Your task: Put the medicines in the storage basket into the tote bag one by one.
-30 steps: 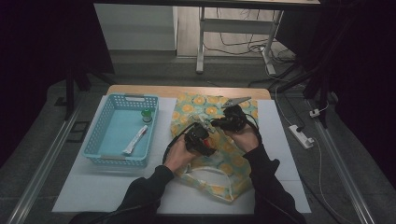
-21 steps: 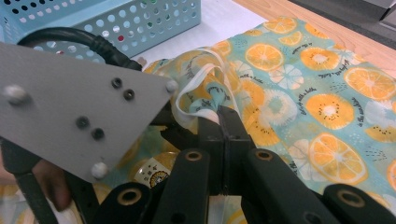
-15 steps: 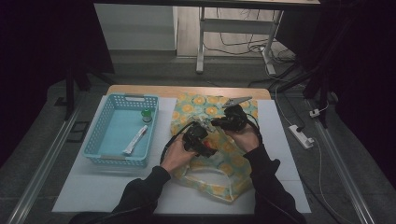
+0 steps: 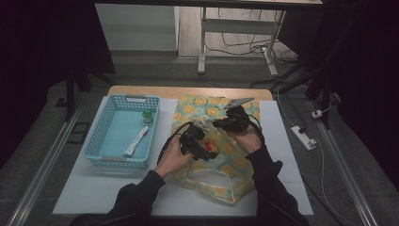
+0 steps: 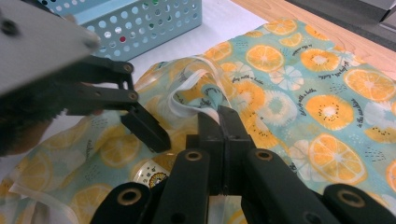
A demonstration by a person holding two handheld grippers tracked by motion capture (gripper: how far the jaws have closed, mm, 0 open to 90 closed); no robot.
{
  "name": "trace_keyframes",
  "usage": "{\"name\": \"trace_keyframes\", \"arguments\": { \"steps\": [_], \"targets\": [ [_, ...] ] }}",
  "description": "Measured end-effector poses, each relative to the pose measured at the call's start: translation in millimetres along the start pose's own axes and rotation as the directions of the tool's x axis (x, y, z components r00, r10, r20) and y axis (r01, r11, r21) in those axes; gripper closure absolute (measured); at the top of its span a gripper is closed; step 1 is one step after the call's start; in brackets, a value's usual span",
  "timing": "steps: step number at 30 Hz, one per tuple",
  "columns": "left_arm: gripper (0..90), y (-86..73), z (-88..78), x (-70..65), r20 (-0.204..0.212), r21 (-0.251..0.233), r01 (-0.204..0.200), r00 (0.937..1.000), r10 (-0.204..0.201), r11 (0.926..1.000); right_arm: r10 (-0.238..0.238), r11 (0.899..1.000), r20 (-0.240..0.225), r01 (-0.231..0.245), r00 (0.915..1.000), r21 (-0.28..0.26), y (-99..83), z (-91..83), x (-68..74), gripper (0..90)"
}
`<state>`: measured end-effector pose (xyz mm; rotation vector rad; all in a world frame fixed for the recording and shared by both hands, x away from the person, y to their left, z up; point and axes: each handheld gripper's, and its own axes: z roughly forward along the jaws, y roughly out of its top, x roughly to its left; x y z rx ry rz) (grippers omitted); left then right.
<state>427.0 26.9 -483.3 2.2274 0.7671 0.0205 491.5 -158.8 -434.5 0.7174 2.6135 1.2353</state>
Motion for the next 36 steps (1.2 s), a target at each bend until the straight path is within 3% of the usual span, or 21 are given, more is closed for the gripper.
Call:
{"name": "trace_keyframes", "arguments": {
  "steps": [9,14,19,25,36],
  "targets": [
    [0.0,-8.9,-25.1,-0.4,0.013,-0.037,-0.015,0.9998,0.015,0.9992,0.001,1.000,0.001,-0.001,1.0000,0.002,-0.5,-0.5,-0.2,89.5],
    [0.0,-14.4,-39.2,3.5,0.023,-0.077,0.007,0.9997,-0.005,0.9970,0.003,1.000,0.001,-0.003,1.0000,0.005,-0.7,0.2,0.6,89.5],
    [0.0,-18.9,-52.4,7.6,0.006,-0.080,0.006,1.0000,-0.006,0.9968,0.002,1.000,0.000,-0.002,1.0000,0.005,-0.7,0.0,0.8,89.5],
    [0.0,-27.7,-62.4,14.3,0.029,-0.083,0.018,0.9994,-0.016,0.9964,0.001,1.000,0.000,-0.001,1.0000,0.004,-0.6,-0.6,0.7,89.5],
    [0.0,-43.3,-91.3,27.1,-0.044,-0.102,0.040,0.9980,-0.045,0.9940,0.000,1.000,0.002,0.000,1.0000,0.006,-0.6,-0.6,0.9,89.5]
  ]
}}
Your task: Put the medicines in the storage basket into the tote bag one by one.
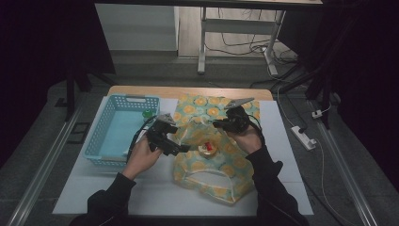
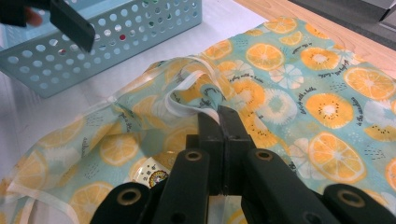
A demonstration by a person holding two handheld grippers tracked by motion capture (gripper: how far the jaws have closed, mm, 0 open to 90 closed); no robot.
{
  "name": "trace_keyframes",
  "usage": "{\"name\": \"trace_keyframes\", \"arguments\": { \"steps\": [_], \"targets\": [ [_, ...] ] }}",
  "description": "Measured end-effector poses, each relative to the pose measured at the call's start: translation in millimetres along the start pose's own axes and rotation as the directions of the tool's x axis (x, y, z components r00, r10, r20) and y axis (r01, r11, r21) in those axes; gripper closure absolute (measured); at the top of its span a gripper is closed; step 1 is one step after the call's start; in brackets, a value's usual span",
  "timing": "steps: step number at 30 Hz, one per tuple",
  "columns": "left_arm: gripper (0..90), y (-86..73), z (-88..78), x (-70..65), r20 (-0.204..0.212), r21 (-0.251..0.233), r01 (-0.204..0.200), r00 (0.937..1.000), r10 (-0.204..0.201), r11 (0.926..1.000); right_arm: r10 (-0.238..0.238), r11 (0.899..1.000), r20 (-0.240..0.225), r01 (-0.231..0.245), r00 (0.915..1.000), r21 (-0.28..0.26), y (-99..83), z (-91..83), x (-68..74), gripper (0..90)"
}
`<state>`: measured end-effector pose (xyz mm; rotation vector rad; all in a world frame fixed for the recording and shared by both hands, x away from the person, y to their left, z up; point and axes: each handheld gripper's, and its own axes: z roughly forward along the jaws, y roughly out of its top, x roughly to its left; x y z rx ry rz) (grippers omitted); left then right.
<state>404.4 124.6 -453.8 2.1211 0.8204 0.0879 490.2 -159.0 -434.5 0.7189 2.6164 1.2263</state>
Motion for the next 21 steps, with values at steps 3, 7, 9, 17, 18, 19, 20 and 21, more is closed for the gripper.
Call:
{"name": "trace_keyframes", "arguments": {
  "steps": [3,7,9,17,18,19,20,21],
  "targets": [
    [0.0,-5.7,-8.5,5.5,-0.012,-0.019,0.021,0.9997,-0.021,0.9996,0.002,1.000,0.000,-0.002,1.0000,-0.002,0.1,-0.8,-0.3,89.5],
    [0.0,-12.1,-15.0,11.4,-0.063,-0.006,0.028,0.9976,-0.028,0.9996,0.003,1.000,0.002,-0.003,1.0000,-0.005,0.2,-1.6,-0.4,89.5],
    [0.0,-15.7,-18.8,14.9,-0.081,-0.003,0.039,0.9960,-0.039,0.9992,0.001,1.000,0.002,-0.001,1.0000,-0.005,0.2,-1.8,-0.3,89.5],
    [0.0,-23.3,-36.6,25.8,-0.152,-0.006,0.077,0.9854,-0.077,0.9970,0.001,1.000,0.002,-0.001,1.0000,-0.008,0.5,-3.3,-0.3,89.5],
    [0.0,-24.1,-39.4,27.5,-0.157,-0.011,0.084,0.9840,-0.085,0.9964,0.000,1.000,0.002,0.000,1.0000,-0.008,0.5,-3.3,-0.4,89.5],
    [0.0,-24.9,-42.2,29.5,-0.157,-0.017,0.092,0.9832,-0.093,0.9957,0.001,1.000,0.002,-0.001,1.0000,-0.008,0.5,-3.3,-0.4,89.5],
    [0.0,-25.9,-44.9,31.2,-0.163,-0.023,0.101,0.9812,-0.103,0.9946,0.001,1.000,0.002,-0.001,1.0000,-0.008,0.4,-3.2,-0.5,89.5],
    [0.0,-26.9,-47.6,33.3,-0.171,-0.024,0.107,0.9790,-0.110,0.9939,0.001,1.000,0.003,-0.001,1.0000,-0.007,0.4,-3.0,-0.5,89.5]
  ]
}}
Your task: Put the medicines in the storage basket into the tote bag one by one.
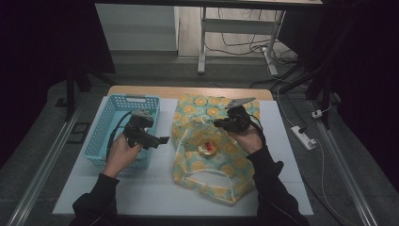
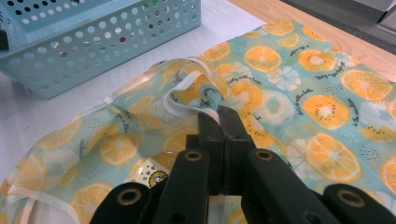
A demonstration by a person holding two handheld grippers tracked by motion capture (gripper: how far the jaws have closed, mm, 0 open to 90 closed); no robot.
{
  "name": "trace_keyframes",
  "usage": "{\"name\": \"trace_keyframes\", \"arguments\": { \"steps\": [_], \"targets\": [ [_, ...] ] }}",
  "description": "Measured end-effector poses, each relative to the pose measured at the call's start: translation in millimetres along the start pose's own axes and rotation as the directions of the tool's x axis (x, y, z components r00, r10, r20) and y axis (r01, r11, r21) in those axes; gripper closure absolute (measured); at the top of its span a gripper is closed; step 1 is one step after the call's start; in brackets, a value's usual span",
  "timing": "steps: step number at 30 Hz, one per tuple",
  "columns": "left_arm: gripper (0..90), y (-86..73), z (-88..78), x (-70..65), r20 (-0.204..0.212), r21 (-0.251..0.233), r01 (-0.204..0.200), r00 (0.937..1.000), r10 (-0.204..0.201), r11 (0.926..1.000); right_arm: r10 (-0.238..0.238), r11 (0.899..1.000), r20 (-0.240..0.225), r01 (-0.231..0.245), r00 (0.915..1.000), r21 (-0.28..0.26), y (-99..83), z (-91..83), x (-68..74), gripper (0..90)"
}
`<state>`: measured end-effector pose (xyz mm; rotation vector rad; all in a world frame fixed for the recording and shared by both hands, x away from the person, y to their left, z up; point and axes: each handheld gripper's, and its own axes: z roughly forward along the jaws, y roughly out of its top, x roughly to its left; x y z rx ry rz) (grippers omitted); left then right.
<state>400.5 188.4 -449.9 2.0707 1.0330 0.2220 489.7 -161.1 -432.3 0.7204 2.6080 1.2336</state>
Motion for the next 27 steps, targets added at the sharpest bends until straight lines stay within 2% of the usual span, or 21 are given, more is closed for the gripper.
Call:
{"name": "trace_keyframes", "arguments": {
  "steps": [5,10,13,17,22,27],
  "targets": [
    [0.0,-5.1,-8.8,14.0,-0.060,0.010,0.024,0.9979,-0.023,0.9997,-0.003,1.000,-0.001,0.003,1.0000,0.002,-0.1,0.6,0.1,89.5],
    [0.0,-13.0,-13.8,29.3,-0.126,0.031,0.060,0.9905,-0.056,0.9977,-0.003,1.000,0.000,0.003,1.0000,0.002,0.0,0.3,0.3,89.5],
    [0.0,-17.1,-14.7,37.5,-0.133,0.032,0.086,0.9878,-0.081,0.9958,-0.004,1.000,-0.001,0.004,1.0000,0.001,0.1,0.2,0.3,89.5],
    [0.0,-20.9,-13.1,45.5,-0.156,0.047,0.094,0.9840,-0.085,0.9945,-0.003,1.000,0.000,0.003,1.0000,0.004,-0.2,1.0,0.3,89.5],
    [0.0,-23.8,-6.6,56.0,-0.176,0.083,0.108,0.9801,-0.092,0.9907,-0.003,1.000,0.002,0.003,1.0000,0.009,-0.7,2.5,0.4,89.5],
    [0.0,-27.6,2.8,66.2,-0.193,0.131,0.125,0.9763,-0.098,0.9834,-0.001,1.000,0.000,0.001,1.0000,0.010,-1.0,2.8,0.0,89.5]
  ]
}}
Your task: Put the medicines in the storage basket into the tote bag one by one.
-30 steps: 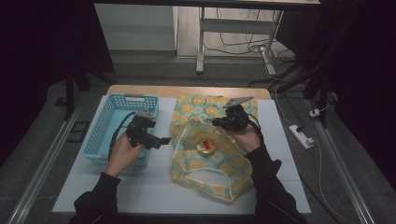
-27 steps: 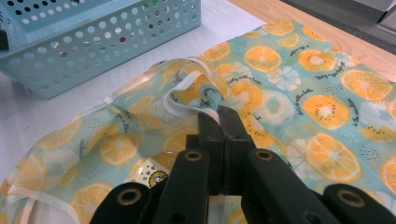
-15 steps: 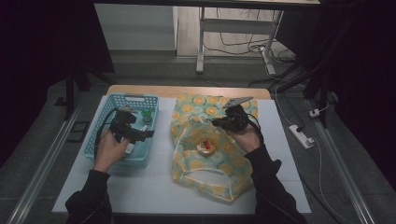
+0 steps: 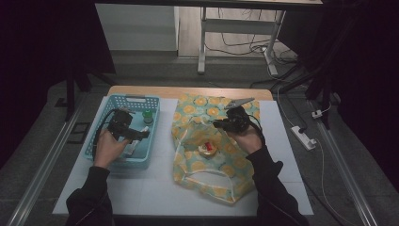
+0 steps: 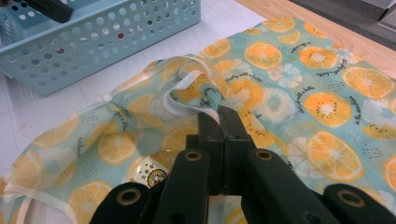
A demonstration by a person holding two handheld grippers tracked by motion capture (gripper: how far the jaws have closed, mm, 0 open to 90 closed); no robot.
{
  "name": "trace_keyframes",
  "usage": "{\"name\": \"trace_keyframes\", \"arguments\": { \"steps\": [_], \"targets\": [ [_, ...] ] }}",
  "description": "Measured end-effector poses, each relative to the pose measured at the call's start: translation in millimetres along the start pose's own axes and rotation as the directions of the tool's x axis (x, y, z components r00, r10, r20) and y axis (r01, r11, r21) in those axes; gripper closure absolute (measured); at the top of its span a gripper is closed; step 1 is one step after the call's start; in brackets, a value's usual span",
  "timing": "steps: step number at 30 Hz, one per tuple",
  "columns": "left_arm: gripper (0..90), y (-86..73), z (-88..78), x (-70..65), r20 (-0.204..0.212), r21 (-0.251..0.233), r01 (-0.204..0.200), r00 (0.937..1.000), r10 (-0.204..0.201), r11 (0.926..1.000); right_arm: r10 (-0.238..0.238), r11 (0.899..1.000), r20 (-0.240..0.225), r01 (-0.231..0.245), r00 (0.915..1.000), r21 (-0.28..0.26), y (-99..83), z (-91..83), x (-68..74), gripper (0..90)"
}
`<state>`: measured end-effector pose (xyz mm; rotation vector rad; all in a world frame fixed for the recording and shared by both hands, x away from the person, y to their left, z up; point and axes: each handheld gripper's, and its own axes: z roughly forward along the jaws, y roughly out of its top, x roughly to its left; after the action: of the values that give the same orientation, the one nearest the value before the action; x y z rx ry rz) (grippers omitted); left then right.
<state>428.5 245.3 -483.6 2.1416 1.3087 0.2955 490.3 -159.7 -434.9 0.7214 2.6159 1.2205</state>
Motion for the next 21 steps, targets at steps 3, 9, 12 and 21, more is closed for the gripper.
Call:
{"name": "trace_keyframes", "arguments": {
  "steps": [3,9,12,21],
  "targets": [
    [0.0,-0.7,8.0,4.2,0.000,0.045,0.005,1.0000,-0.005,0.9990,-0.002,1.000,0.000,0.002,1.0000,-0.002,0.4,-0.4,0.2,89.5],
    [0.9,-1.9,18.5,7.3,-0.013,0.125,0.030,0.9995,-0.029,0.9917,-0.005,1.000,-0.001,0.005,1.0000,-0.002,0.7,-0.7,0.4,89.5],
    [1.6,-2.6,21.8,7.7,-0.016,0.151,0.042,0.9991,-0.040,0.9876,-0.007,1.000,-0.001,0.007,1.0000,-0.004,1.3,-1.4,1.3,89.5],
    [15.3,-4.3,33.7,4.4,-0.081,0.262,0.030,0.9967,-0.009,0.9646,-0.009,1.000,-0.003,0.009,1.0000,-0.006,1.2,-1.8,1.0,89.5]
  ]
}}
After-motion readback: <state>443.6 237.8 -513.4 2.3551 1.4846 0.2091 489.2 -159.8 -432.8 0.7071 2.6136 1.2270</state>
